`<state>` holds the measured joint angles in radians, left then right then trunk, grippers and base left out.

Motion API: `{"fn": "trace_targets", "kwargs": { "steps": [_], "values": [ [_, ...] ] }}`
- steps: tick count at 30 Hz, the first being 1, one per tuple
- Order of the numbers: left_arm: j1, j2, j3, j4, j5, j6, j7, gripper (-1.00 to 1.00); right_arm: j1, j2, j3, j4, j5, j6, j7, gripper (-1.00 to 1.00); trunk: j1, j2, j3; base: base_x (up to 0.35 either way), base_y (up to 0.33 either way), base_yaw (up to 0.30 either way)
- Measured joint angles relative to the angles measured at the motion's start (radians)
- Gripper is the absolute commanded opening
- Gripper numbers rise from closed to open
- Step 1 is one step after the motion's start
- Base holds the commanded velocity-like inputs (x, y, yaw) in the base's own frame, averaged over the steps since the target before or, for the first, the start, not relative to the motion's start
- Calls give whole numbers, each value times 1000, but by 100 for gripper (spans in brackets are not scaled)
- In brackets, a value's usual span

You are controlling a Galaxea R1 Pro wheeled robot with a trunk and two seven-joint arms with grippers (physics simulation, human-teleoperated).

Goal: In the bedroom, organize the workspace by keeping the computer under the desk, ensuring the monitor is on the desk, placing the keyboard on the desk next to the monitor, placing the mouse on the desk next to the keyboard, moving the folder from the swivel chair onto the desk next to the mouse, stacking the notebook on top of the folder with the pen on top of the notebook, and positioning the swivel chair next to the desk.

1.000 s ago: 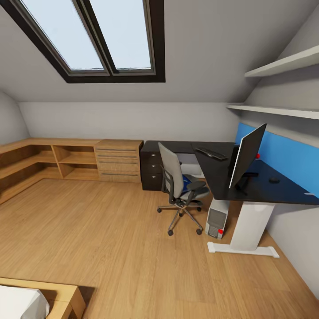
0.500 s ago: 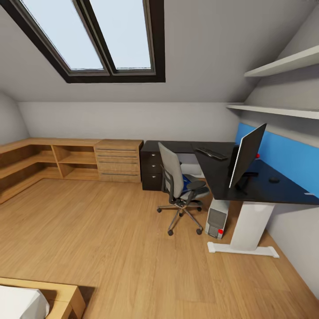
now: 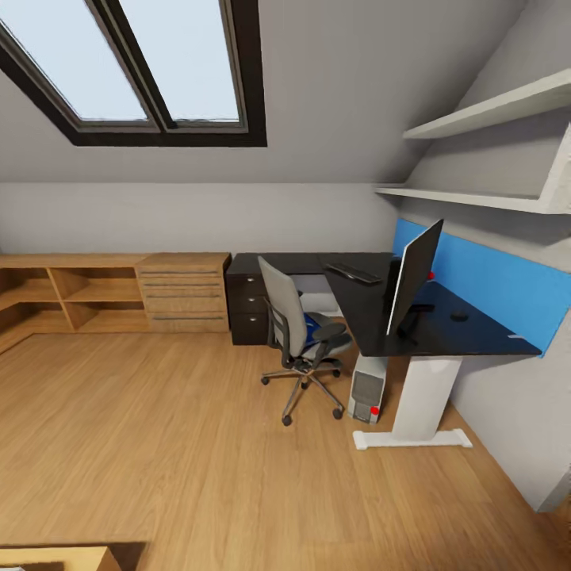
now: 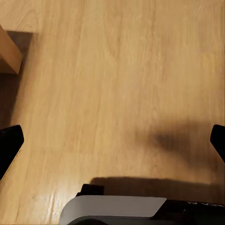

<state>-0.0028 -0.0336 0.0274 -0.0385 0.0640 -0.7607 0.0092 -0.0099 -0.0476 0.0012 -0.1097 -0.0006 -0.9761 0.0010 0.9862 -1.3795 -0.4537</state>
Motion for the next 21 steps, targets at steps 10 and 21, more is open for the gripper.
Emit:
{"fn": "trace_targets", "kwargs": {
  "steps": [10,21],
  "values": [
    [0,0,-1,0,-1,1,-2,100,0,-1,-1,0,-1,-1,-4,100,0,0,0,118,62,-63],
    [0,6,-1,0,-1,-1,-2,100,0,-12,-2,0,-1,0,-5,100,0,0,0,144,23,-1]
  ]
}}
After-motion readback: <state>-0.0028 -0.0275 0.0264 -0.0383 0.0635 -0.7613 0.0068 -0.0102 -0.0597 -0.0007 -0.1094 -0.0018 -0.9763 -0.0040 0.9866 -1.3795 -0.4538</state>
